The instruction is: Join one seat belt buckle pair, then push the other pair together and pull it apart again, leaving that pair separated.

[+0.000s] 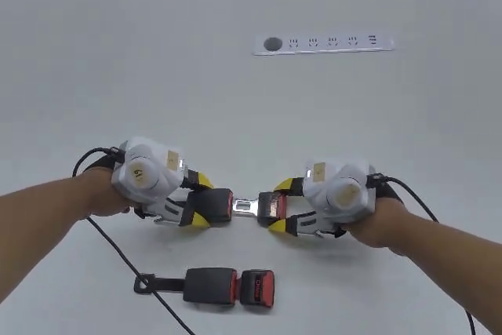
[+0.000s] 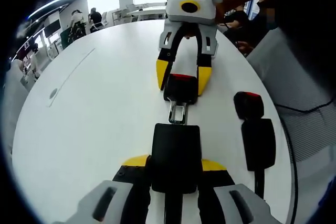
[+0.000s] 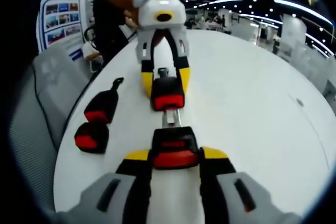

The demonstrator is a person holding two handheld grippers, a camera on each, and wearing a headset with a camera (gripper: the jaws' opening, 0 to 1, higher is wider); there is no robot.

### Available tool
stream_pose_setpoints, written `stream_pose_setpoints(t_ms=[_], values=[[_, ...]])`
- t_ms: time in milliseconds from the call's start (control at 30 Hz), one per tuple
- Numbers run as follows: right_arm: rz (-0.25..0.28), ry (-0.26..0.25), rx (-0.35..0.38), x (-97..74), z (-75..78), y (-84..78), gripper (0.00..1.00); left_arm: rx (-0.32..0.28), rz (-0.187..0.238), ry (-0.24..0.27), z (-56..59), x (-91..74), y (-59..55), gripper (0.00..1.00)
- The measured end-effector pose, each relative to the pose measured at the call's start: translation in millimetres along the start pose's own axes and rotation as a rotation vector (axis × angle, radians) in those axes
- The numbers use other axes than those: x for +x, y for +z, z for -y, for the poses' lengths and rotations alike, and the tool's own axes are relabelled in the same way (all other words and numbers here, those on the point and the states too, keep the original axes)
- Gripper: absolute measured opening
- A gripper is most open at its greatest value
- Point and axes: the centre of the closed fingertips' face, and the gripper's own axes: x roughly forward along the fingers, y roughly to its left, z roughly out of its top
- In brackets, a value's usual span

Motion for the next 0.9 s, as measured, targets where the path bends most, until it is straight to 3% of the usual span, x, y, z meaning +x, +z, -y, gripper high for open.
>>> stream_pose_setpoints(t_ms=[900], values=[[-0.018,-0.032,0.042,-54.0,17.6,-45.7,0.36,-0.013,-0.006,0.0,-1.0,-0.6,-3.6,0.35]])
